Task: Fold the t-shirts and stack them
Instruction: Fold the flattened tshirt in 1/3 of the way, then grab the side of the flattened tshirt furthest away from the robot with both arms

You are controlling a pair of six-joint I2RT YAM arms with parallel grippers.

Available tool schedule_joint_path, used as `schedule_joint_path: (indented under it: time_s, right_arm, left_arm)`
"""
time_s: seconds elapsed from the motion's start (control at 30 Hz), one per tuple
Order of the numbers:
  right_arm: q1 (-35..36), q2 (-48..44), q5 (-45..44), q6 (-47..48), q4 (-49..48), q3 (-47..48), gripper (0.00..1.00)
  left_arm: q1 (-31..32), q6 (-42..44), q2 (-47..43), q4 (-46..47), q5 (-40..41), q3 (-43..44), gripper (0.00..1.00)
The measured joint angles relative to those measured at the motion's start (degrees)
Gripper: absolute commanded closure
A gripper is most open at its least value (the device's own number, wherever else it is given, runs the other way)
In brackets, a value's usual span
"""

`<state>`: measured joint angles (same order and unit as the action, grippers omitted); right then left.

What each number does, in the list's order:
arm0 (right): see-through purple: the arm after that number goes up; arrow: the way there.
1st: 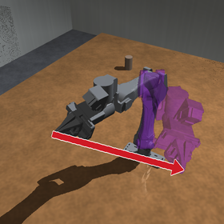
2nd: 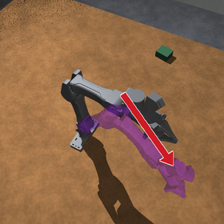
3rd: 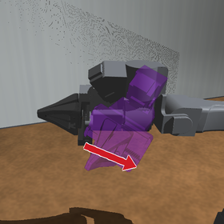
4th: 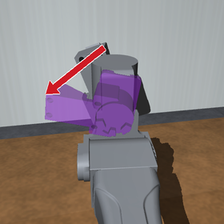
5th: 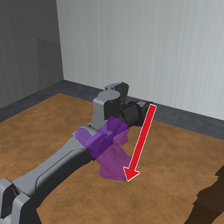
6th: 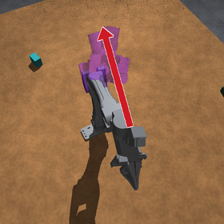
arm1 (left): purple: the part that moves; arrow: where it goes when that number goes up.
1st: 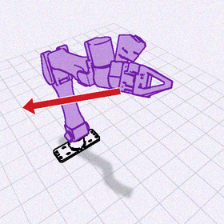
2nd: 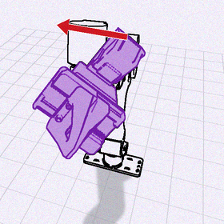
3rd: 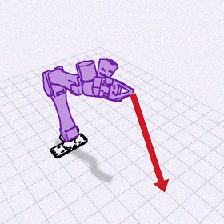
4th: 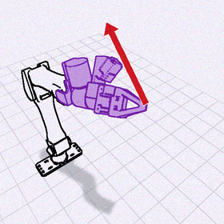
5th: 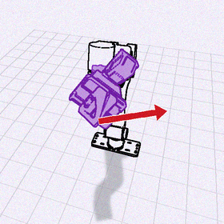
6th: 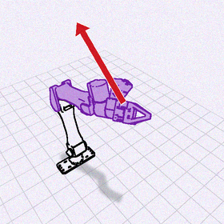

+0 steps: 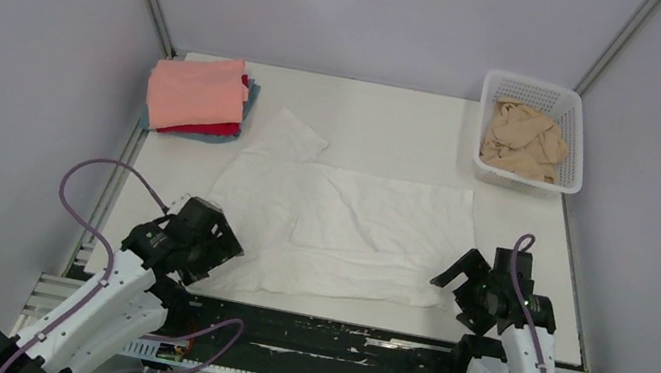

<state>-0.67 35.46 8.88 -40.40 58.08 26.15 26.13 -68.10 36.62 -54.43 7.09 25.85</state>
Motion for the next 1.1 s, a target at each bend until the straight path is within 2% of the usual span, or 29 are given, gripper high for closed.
schedule_joint_path:
  time_s: [0.13, 0.23, 0.47, 0.6, 0.73, 0.93, 1.1]
  right_arm:
    - [1.1, -2.5, -0.5, 0.7, -0.8, 4.5, 0.0]
    - [2.6, -2.8, 0.6, 2.2, -5.4, 6.7, 0.0]
    - [12.0, 13.7, -1.6, 4.1, -21.0, 2.3, 0.0]
    - [12.9, 16.4, -5.1, 4.3, -25.0, -1.1, 0.0]
    - [12.9, 15.7, -6.5, 3.8, -27.1, -3.0, 0.0]
    - [12.9, 12.3, -6.8, 0.4, -28.1, -4.9, 0.01]
    - [12.9, 7.8, -6.9, -3.8, -21.8, -5.1, 0.0]
  left_arm:
    - [0.0, 1.8, 0.5, -0.6, 1.6, 4.7, 0.0]
    - [0.0, 5.1, 3.3, 5.0, 1.2, 7.3, 0.0]
    - [0.0, 11.1, 19.3, 23.1, -3.7, 8.0, 0.0]
    - [0.0, 11.9, 24.4, 30.4, -5.4, 6.0, 0.0]
    - [0.0, 11.9, 26.7, 34.3, -5.7, 2.0, 0.0]
    - [0.0, 11.6, 25.8, 37.0, -5.5, 0.7, 0.0]
    - [0.0, 11.6, 24.3, 35.8, -4.0, 0.3, 0.0]
